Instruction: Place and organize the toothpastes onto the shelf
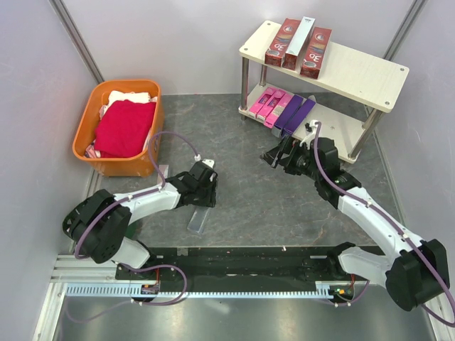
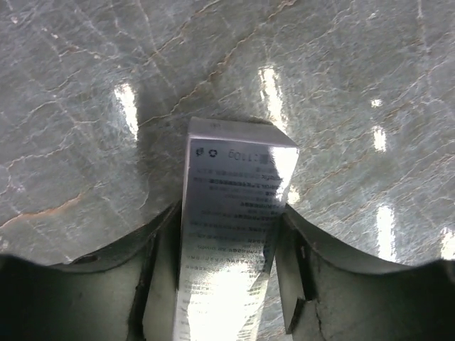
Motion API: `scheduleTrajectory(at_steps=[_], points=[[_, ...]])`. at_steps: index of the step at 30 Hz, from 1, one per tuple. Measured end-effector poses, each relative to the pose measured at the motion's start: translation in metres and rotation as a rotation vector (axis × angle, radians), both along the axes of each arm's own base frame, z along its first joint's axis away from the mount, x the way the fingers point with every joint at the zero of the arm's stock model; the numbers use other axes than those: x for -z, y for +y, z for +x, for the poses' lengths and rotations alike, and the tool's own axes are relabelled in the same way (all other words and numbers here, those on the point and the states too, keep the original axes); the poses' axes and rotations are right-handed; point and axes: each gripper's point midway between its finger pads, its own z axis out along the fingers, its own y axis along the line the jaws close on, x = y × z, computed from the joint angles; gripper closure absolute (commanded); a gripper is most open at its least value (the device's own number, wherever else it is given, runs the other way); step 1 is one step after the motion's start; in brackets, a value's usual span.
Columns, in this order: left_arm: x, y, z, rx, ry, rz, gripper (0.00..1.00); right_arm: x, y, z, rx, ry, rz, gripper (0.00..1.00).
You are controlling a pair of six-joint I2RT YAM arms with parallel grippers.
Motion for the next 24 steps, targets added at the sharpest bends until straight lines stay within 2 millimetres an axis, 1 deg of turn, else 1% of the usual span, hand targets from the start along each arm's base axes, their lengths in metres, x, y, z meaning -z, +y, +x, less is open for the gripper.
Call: scheduleTrajectory(at_steps=[2, 5, 8, 11, 14, 17, 19, 22, 24], points=[[-0.001, -0.003, 0.0, 0.005, 0.002, -0.013, 0.5, 0.002, 0.006, -0.004, -0.02, 0.004, -0.006, 0.02], [-0.005, -0.013, -0.001, 0.021, 0.012, -0.054, 0.52, 0.004, 0.016, -0.011, -0.058, 0.001, -0.017, 0.02], [-0.019, -0.03, 0.003, 0.033, 0.01, -0.12, 0.53, 0.005, 0.03, -0.021, -0.103, -0.005, -0.029, 0.02], [-0.042, -0.051, 0.015, 0.038, -0.019, -0.214, 0.53, 0.007, 0.045, -0.032, -0.142, -0.01, -0.042, 0.02], [-0.075, -0.076, 0.03, 0.041, -0.066, -0.334, 0.54, 0.008, 0.065, -0.046, -0.198, -0.023, -0.042, 0.02], [-0.11, -0.095, 0.042, 0.037, -0.115, -0.455, 0.54, 0.01, 0.082, -0.057, -0.243, -0.034, -0.042, 0.02], [-0.129, -0.102, 0.048, 0.028, -0.141, -0.519, 0.54, 0.014, 0.092, -0.066, -0.267, -0.036, -0.042, 0.02], [-0.149, -0.105, 0.055, 0.01, -0.165, -0.592, 0.54, 0.02, 0.097, -0.072, -0.275, -0.034, -0.051, 0.03], [-0.158, -0.105, 0.058, -0.002, -0.172, -0.625, 0.54, 0.023, 0.098, -0.074, -0.269, -0.033, -0.057, 0.12]])
